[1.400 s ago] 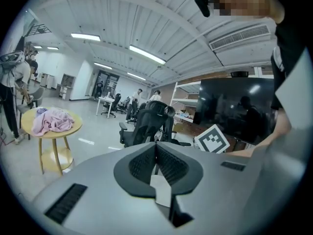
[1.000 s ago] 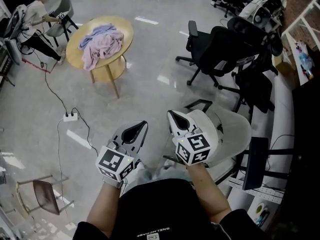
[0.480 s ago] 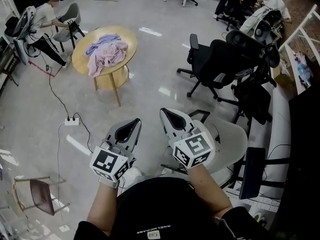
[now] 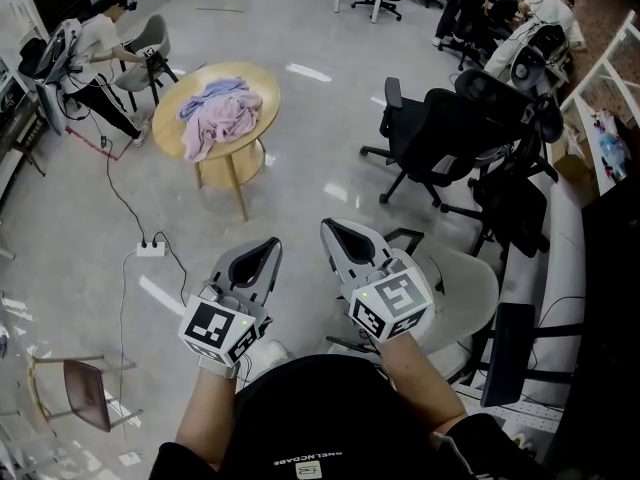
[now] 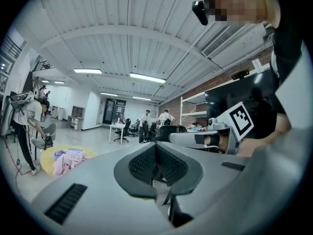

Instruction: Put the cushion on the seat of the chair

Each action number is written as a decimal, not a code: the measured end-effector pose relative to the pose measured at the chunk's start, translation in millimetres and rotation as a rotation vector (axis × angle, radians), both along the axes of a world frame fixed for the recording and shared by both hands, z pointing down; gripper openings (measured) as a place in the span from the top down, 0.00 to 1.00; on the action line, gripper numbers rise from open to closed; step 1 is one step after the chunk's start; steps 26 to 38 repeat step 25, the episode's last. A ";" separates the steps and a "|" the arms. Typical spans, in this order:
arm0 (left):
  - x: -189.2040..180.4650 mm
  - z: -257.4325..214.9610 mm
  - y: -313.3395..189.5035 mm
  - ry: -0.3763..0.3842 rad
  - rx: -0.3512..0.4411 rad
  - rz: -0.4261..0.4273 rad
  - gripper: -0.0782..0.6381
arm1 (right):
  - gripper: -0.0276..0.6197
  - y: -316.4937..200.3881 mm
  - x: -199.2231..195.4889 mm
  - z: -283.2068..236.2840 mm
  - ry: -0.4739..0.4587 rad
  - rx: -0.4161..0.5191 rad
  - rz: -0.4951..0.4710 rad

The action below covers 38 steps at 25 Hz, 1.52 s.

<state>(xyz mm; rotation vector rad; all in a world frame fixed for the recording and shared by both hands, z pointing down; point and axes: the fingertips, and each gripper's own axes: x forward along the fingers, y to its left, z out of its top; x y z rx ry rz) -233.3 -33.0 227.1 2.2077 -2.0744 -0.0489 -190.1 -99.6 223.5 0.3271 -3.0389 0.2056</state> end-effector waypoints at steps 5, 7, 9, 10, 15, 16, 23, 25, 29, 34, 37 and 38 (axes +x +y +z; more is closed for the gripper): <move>-2.5 -3.3 -2.4 0.000 0.006 -0.014 0.87 | 0.95 -1.8 -0.1 -4.2 -0.012 0.001 -0.004; -1.8 -3.5 -3.4 0.004 0.006 -0.019 0.87 | 0.95 -3.9 1.5 -4.6 -0.011 -0.002 0.002; -0.9 -2.8 -3.4 -0.001 0.006 -0.020 0.87 | 0.95 -4.8 3.3 -5.3 -0.010 0.002 0.008; -0.8 -2.4 -3.4 -0.003 0.007 -0.020 0.87 | 0.95 -5.6 3.8 -5.4 -0.010 0.004 0.011; 1.5 0.3 -3.9 -0.002 0.004 -0.021 0.87 | 0.95 -9.6 8.7 -2.3 -0.006 -0.002 0.023; 2.2 0.5 -3.7 -0.003 0.003 -0.021 0.87 | 0.95 -10.0 9.9 -1.5 -0.004 -0.003 0.025; 5.0 -1.5 -4.7 -0.001 0.008 -0.021 0.87 | 0.95 -11.9 14.7 -3.1 -0.010 -0.008 0.034; 6.3 -1.4 -5.3 0.001 0.006 -0.021 0.87 | 0.95 -12.4 16.4 -3.9 -0.012 -0.009 0.035; 6.3 -1.4 -5.3 0.001 0.006 -0.021 0.87 | 0.95 -12.4 16.4 -3.9 -0.012 -0.009 0.035; 6.3 -1.4 -5.3 0.001 0.006 -0.021 0.87 | 0.95 -12.4 16.4 -3.9 -0.012 -0.009 0.035; 6.3 -1.4 -5.3 0.001 0.006 -0.021 0.87 | 0.95 -12.4 16.4 -3.9 -0.012 -0.009 0.035; 6.3 -1.4 -5.3 0.001 0.006 -0.021 0.87 | 0.95 -12.4 16.4 -3.9 -0.012 -0.009 0.035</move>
